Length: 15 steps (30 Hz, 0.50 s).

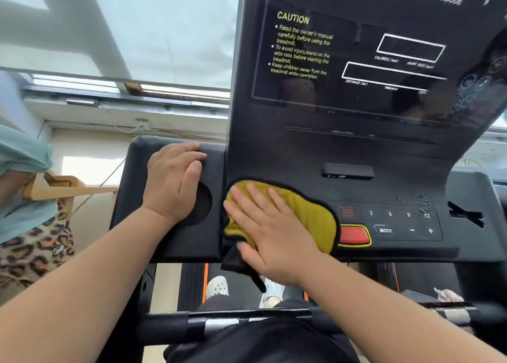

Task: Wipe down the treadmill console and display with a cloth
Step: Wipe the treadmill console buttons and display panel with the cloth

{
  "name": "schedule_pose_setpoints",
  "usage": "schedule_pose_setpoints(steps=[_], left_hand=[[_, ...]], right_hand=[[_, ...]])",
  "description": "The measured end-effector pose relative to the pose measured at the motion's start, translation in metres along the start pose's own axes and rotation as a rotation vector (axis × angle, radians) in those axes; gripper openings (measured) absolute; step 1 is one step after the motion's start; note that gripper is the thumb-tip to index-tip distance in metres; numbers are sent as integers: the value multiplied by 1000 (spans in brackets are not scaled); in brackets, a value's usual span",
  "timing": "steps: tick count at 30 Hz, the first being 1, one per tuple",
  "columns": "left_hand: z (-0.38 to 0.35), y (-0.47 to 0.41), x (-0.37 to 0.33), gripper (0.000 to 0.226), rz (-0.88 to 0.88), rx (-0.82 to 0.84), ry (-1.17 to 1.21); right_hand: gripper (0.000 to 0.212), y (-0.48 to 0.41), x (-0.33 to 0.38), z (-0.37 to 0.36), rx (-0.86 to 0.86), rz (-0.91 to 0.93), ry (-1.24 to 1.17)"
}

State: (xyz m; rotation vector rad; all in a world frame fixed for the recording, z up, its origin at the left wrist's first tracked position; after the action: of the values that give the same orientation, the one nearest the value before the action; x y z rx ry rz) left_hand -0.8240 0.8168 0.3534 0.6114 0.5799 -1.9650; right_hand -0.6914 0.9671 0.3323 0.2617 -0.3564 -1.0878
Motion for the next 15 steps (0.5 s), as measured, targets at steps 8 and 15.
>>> schedule_pose_setpoints(steps=[8, 15], left_hand=[[11, 5, -5, 52, 17, -72, 127], [10, 3, 4, 52, 29, -86, 170]], right_hand=[[104, 7, -35, 2, 67, -31, 97], [100, -40, -20, 29, 25, 24, 150]])
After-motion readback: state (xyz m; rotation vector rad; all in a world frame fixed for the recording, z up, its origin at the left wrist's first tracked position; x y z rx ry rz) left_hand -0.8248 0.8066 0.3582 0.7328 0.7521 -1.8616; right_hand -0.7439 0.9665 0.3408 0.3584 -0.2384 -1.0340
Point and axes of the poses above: each hand's wrist, its own y-axis away from the middle knuckle, its own z-axis out of the back of the hand, x = y × z, the point moved 9 cm from there along -y, towards the middle knuckle, and after that the axes turned 12 degrees about x, right-handed, at the moved point
